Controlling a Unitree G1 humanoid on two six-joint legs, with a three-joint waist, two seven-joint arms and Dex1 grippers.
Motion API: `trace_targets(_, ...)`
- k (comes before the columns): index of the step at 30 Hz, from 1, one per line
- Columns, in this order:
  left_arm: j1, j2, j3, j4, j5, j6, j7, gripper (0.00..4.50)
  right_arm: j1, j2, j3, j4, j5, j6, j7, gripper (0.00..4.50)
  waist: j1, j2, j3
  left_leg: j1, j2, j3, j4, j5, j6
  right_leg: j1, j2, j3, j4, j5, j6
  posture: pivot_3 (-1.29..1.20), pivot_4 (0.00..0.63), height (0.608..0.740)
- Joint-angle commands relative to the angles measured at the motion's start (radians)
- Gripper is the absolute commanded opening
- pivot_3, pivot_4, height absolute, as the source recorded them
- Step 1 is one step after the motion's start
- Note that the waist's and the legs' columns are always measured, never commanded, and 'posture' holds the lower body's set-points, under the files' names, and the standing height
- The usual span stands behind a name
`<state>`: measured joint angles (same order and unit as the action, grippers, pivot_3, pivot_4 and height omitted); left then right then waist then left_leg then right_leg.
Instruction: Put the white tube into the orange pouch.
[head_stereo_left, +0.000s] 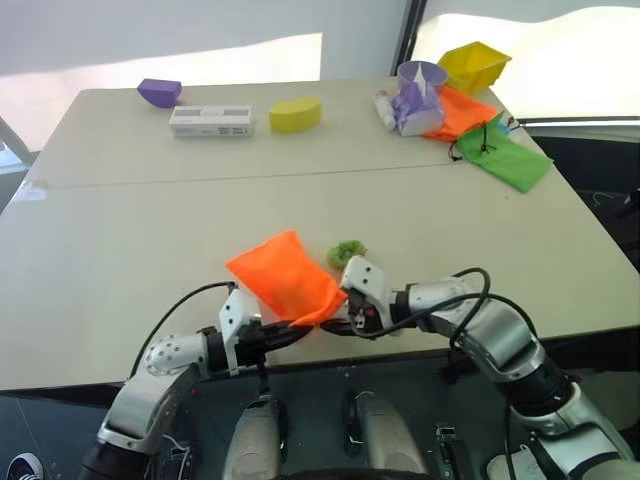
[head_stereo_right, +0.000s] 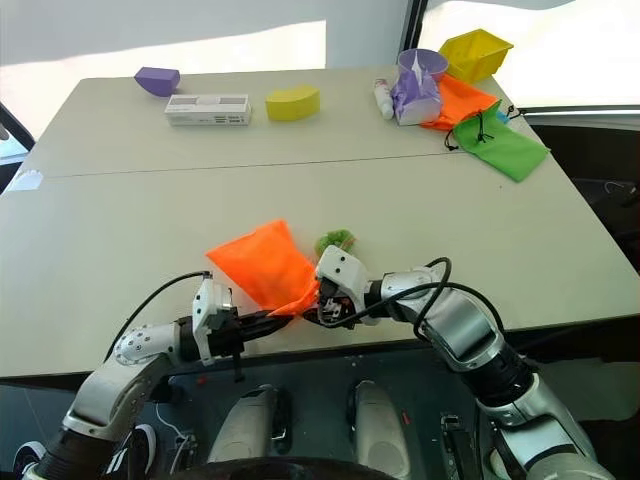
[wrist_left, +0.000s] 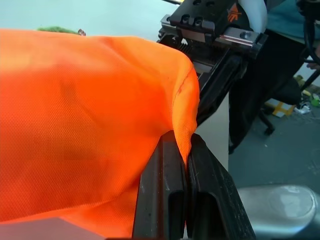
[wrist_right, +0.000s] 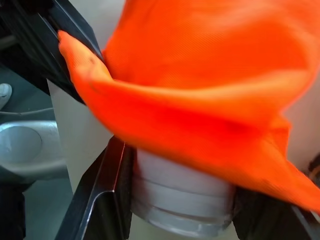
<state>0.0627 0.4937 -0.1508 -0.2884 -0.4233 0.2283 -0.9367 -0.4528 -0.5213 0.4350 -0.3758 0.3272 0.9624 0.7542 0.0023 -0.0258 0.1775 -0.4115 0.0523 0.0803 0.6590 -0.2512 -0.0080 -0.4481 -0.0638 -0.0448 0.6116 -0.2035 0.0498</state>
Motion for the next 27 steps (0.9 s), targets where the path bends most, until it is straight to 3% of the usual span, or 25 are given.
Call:
trace_targets(1, -0.017, -0.012, 0.006, -0.039, -0.003, -0.023, 0.008, 0.00, -0.057, 0.045, 0.011, 0.022, -0.006, 0.028, -0.022, 1.84, -0.001, 0.000, 0.000, 0.000, 0.000, 0.000, 0.000, 0.000, 0.000, 0.000, 0.000, 0.000, 0.000, 0.000, 0.000, 0.00, 0.150, 0.740)
trace_targets(9, -0.033, 0.021, 0.003, -0.100, -0.011, 0.048, 0.028, 0.00, -0.151, 0.196, 0.025, 0.183, -0.029, 0.059, -0.081, 1.84, -0.019, 0.000, 0.000, 0.000, 0.000, 0.000, 0.000, 0.000, 0.000, -0.001, 0.000, 0.000, 0.001, 0.002, -0.002, 0.00, 0.150, 0.740)
trace_targets(15, -0.036, 0.027, 0.011, -0.130, -0.020, 0.088, 0.046, 0.00, -0.145, 0.214, 0.027, 0.200, -0.023, 0.019, -0.052, 1.84, -0.020, 0.000, 0.000, 0.000, 0.000, 0.000, 0.000, 0.000, 0.000, -0.001, 0.001, 0.000, 0.003, 0.001, -0.002, 0.00, 0.150, 0.740)
trace_targets(17, -0.035, 0.031, 0.015, -0.140, -0.025, 0.098, 0.047, 0.00, -0.140, 0.212, 0.019, 0.196, -0.024, 0.029, -0.058, 2.90, -0.020, 0.000, 0.000, 0.000, 0.001, 0.000, 0.000, 0.000, 0.000, -0.001, 0.001, 0.000, 0.003, 0.001, -0.001, 0.00, 0.150, 0.740)
trace_targets(21, -0.026, 0.038, 0.024, -0.158, -0.035, 0.118, 0.051, 0.00, -0.124, 0.177, 0.010, 0.143, -0.004, 0.071, -0.042, 4.48, -0.014, 0.001, 0.000, 0.000, 0.001, 0.000, 0.000, 0.000, 0.000, -0.001, 0.000, 0.000, 0.002, 0.001, -0.001, 0.00, 0.150, 0.740)
trace_targets(27, 0.000, 0.055, 0.051, -0.161, -0.050, 0.128, 0.049, 0.00, -0.088, 0.057, -0.009, 0.019, 0.043, 0.079, 0.041, 4.48, -0.017, 0.001, 0.000, -0.002, 0.001, 0.000, 0.000, 0.000, 0.000, -0.002, -0.002, 0.000, 0.000, 0.000, 0.000, 0.00, 0.150, 0.740)
